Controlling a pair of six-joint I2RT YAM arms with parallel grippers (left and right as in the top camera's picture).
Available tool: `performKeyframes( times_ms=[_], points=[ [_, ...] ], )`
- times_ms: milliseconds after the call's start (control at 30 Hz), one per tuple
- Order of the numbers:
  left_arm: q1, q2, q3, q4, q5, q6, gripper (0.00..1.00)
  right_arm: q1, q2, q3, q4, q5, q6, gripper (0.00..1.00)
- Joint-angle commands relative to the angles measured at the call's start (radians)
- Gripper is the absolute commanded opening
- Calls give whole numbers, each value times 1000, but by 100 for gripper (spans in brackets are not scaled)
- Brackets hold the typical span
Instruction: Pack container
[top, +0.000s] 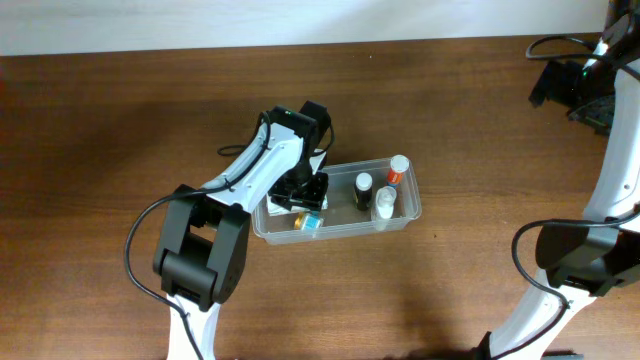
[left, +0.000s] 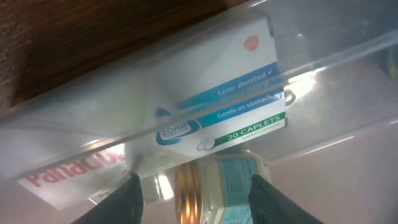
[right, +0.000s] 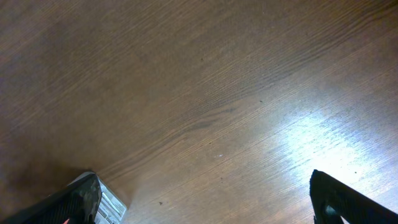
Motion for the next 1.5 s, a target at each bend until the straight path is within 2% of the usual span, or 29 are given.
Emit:
performKeyframes(
  times_ms=[0, 200, 333, 500, 567, 667, 767, 833, 1000, 1200, 1267, 1333, 1400, 1467],
  points=[
    [-7, 28, -41, -8, -5, 13, 56, -1, -30, 10, -5, 12, 0, 98],
    [-7, 25, 22, -23, -5, 13, 55, -1, -30, 10, -5, 12, 0, 98],
    [-6, -17, 208, -148, -6, 14, 52, -1, -30, 10, -5, 12, 0, 98],
    [-14, -190, 438, -285, -69, 12, 50, -1, -30, 10, -5, 12, 0, 98],
    [-35, -312, 451, -287, -155, -27, 50, -1, -30, 10, -5, 12, 0, 98],
    [-94, -490, 451, -334, -372, -135, 51, -1, -30, 10, -5, 12, 0, 98],
    [-191, -655, 449, -407, -587, -277, 52, -1, -30, 10, -5, 12, 0, 98],
    [-267, -755, 437, -452, -680, -357, 52, -1, -30, 10, -5, 12, 0, 98],
    [-451, -1003, 308, -450, -752, -441, 52, -1, -30, 10, -5, 12, 0, 98],
    [-534, -1321, -61, -451, -942, -643, 52, -1, -30, 10, -5, 12, 0, 98],
    [-534, -1421, -203, -445, -987, -734, 69, -1, -30, 10, -5, 12, 0, 98],
    [-534, -1522, -354, -402, -993, -877, 99, -1, -30, 10, -5, 12, 0, 98],
    [-534, -1576, -448, -337, -979, -962, 99, -1, -30, 10, -5, 12, 0, 98],
    [-534, -1619, -560, -202, -944, -978, 99, -1, -30, 10, -5, 12, 0, 98]
  ],
)
